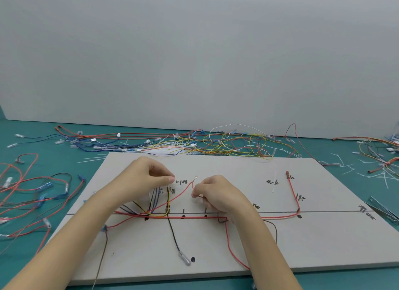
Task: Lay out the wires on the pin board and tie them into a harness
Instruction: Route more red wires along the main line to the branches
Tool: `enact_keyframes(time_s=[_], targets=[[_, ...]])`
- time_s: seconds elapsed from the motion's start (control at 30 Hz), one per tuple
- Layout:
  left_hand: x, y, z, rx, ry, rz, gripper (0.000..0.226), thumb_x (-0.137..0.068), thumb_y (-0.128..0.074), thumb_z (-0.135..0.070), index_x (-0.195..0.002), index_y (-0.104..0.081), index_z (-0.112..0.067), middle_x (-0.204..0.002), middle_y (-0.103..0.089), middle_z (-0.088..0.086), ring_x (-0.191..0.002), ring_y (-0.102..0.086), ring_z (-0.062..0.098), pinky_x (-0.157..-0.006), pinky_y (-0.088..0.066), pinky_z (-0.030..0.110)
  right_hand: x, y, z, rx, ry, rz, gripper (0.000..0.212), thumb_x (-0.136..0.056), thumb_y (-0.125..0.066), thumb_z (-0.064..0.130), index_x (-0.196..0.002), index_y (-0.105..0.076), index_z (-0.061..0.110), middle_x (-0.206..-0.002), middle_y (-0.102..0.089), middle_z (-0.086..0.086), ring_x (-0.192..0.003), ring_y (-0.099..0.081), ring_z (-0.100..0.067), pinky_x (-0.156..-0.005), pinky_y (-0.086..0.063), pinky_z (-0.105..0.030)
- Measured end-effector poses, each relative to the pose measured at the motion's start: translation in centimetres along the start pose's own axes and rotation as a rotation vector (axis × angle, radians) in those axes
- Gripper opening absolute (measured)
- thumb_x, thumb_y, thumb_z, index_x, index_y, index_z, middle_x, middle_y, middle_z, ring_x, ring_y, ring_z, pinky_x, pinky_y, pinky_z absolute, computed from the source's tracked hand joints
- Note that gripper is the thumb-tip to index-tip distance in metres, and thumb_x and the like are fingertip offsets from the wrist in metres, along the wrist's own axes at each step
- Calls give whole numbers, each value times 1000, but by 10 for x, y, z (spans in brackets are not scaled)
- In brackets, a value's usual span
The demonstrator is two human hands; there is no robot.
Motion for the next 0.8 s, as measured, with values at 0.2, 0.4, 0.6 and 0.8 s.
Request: enact_keyframes(time_s=[0.2,0.4,0.6,0.8], targets=[[3,3,5,-65,21,80,25,-64,-88,-36,-84,-79,-25,-78,-75,-7,-71,-66,3,-71,-52,19,-4,-8,-4,-68,-67,41,10,-82,-51,19,-76,-57,15,-38,-46,6,-29,-32,-10,-37,-22,-11],[4,-1,9,-23,23,147,24,-64,-89,-33,-81,-77,-19,-73,-73,2,-64,-63,7,-65,-49,20,-8,-8,-3,-41,-92,42,17,-80,-50,22,-66,-55,14,-40,-48,4,-29,-34,-12,-39,-24,-14],[12,-4,7,-21,17,320,12,-74,-82,-37,-76,-79,-26,-76,-76,-1,-68,-68,6,-68,-52,18,1,0,3,-68,-62,55,20,-79,-53,19,-60,-55,13,-39,-45,4,-32,-31,-12,-35,-25,-13],[22,-18,8,-44,79,460,11,-74,-83,-32,-81,-80,-24,-83,-76,5,-70,-64,11,-76,-55,34,7,4,0,-28,-75,68,20,-76,-53,16,-57,-55,11,-38,-44,3,-31,-30,-12,-34,-22,-12]])
Point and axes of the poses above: each hand's wrist, its own x-axis away from the middle knuckle, its own y-axis out of the back of the hand, z = x × y, the point moved 8 cm from there along -x, towards the middle knuckle
